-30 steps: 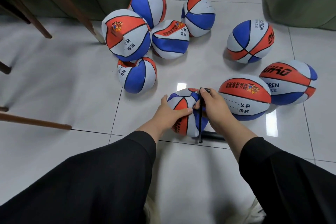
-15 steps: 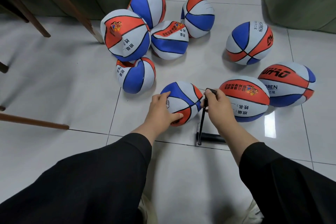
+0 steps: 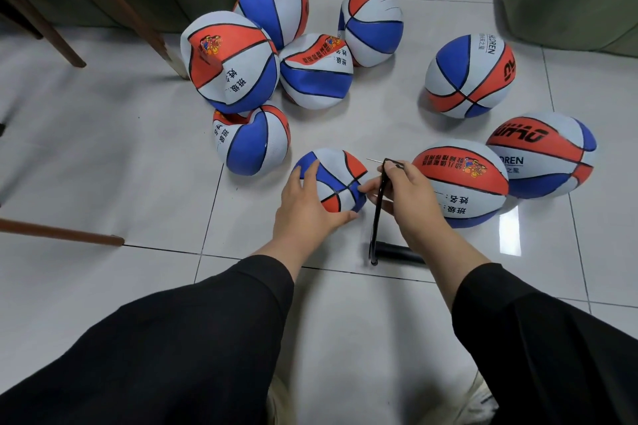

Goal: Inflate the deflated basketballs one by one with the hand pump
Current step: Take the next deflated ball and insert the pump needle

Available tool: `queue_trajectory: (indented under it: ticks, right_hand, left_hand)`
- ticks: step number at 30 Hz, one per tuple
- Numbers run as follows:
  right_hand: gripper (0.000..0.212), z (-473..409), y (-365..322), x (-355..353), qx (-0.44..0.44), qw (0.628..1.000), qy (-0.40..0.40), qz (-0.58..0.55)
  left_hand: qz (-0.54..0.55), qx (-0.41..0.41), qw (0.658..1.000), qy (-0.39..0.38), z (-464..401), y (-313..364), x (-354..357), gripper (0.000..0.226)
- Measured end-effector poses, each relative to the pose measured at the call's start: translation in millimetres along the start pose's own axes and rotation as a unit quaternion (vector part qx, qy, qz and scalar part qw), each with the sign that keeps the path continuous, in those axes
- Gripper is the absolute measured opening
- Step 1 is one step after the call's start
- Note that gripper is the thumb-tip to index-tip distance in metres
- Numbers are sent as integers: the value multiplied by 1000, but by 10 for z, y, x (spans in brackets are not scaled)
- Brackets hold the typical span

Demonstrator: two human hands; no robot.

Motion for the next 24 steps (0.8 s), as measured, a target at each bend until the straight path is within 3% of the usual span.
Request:
queue_trajectory:
  ticks: [13, 16, 19, 21, 23, 24]
  right_hand:
    - [21, -42, 27, -35, -19, 998, 16, 58]
    - [23, -66, 14, -27, -36, 997, 14, 73]
    - [24, -78, 47, 33, -8, 997, -12, 80]
    - [24, -70, 95, 43, 7, 994, -25, 110]
    - [22, -60, 123, -7, 15, 993, -11, 116]
    - [22, -52, 132, -35, 19, 994, -5, 108]
  left_hand:
    - [126, -13, 992, -13, -115, -109, -71, 118]
    - [36, 37, 998, 25, -65, -41, -129, 106]
    - [-84, 124, 988, -28, 97, 36, -15, 102]
    - [22, 102, 993, -51, 147, 19, -36, 71]
    - [158, 29, 987, 12, 87, -46, -165, 31]
    - [177, -15, 983, 42, 53, -90, -213, 34]
Point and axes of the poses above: each hand's wrist, its own z-axis away from the middle knuckle, its own x-axis out of the palm, y = z × x, the point moved 6 cm from there along -z, towards the middle knuckle, and after that the axes turned 12 degrees about -x, right-handed, at the moved point
